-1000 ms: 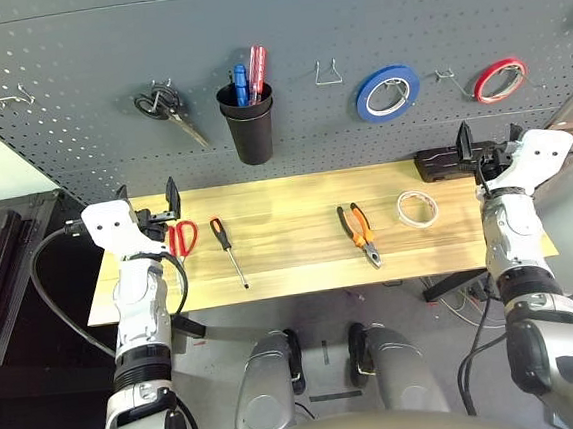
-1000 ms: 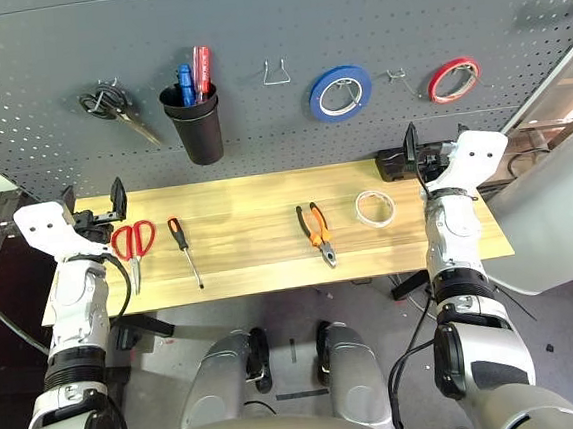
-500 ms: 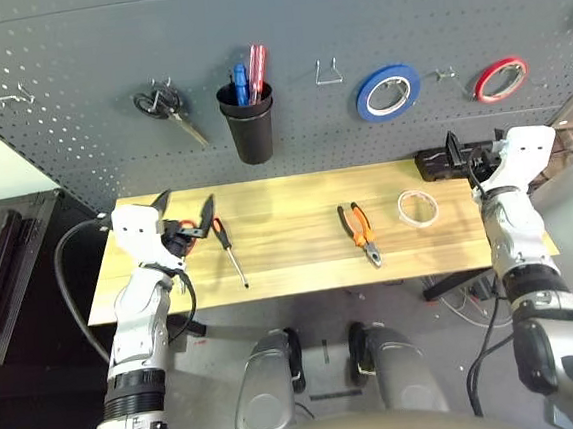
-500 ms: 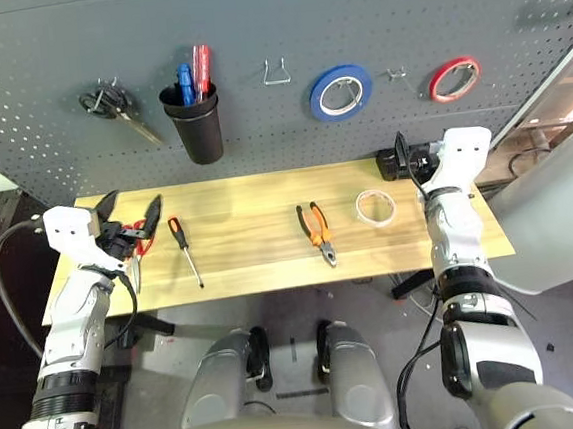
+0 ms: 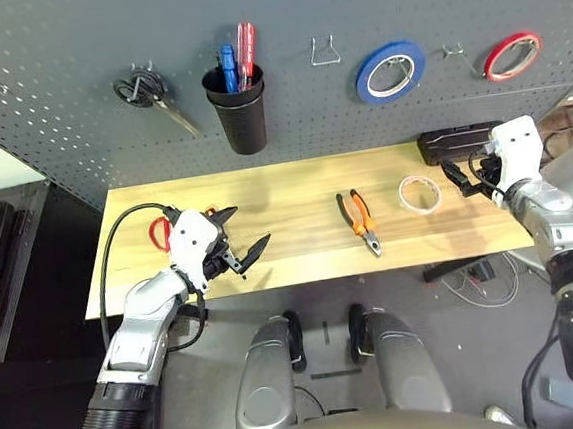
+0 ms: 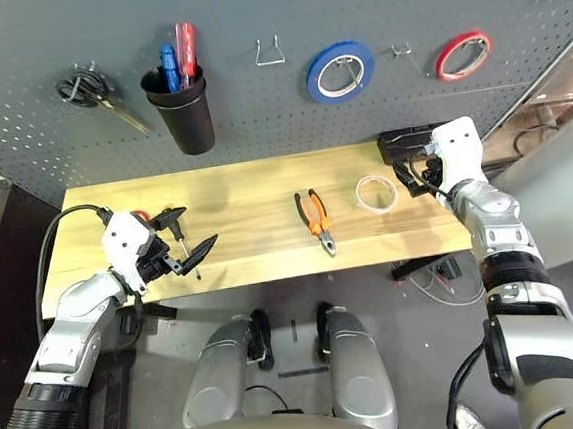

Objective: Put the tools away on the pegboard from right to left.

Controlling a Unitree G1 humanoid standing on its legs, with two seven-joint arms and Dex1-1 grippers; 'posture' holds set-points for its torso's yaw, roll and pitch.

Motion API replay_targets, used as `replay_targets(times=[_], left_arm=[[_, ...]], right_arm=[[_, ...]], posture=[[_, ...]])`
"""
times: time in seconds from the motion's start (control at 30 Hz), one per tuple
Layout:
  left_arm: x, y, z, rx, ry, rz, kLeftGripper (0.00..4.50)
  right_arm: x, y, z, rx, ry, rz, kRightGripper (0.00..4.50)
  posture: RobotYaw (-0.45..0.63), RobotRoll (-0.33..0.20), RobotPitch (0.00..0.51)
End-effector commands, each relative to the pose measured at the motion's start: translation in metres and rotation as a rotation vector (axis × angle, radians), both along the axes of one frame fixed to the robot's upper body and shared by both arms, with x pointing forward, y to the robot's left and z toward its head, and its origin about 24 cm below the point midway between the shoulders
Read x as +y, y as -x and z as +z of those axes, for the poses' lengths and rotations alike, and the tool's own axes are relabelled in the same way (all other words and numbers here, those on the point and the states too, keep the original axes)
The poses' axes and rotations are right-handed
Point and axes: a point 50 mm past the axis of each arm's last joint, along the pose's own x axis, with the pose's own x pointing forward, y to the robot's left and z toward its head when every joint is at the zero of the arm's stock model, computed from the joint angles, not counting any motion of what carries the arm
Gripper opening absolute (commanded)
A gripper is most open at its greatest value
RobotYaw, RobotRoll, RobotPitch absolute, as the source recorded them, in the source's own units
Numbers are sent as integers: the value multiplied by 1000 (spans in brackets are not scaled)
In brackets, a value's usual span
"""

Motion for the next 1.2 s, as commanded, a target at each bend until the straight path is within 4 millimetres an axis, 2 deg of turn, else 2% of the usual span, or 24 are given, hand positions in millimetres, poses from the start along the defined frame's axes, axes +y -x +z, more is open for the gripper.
replay_targets(times=[0.03,0.17,0.47,0.83,0.93,1.2], left_arm=[[-4,10,-8,38,-55,-65,4461],[-5,14,-8,45,-96,-104,4461],[-7,18,-6,39,-109,-112,4461],[-9,23,-2,36,-119,-110,4461],[-9,25,-1,37,-123,-109,4500],[-9,27,-2,45,-130,-105,4500]], right_arm=[[1,1,-4,112,55,96,4500],[7,-5,-5,221,139,197,4500],[14,-17,-10,374,272,282,4500],[21,-12,-33,511,364,299,4500],[20,-12,-35,514,385,283,3919],[22,-12,-40,496,408,272,799]], posture=[[59,0,349],[72,0,364],[110,0,374],[154,0,388],[162,0,390],[167,0,390]])
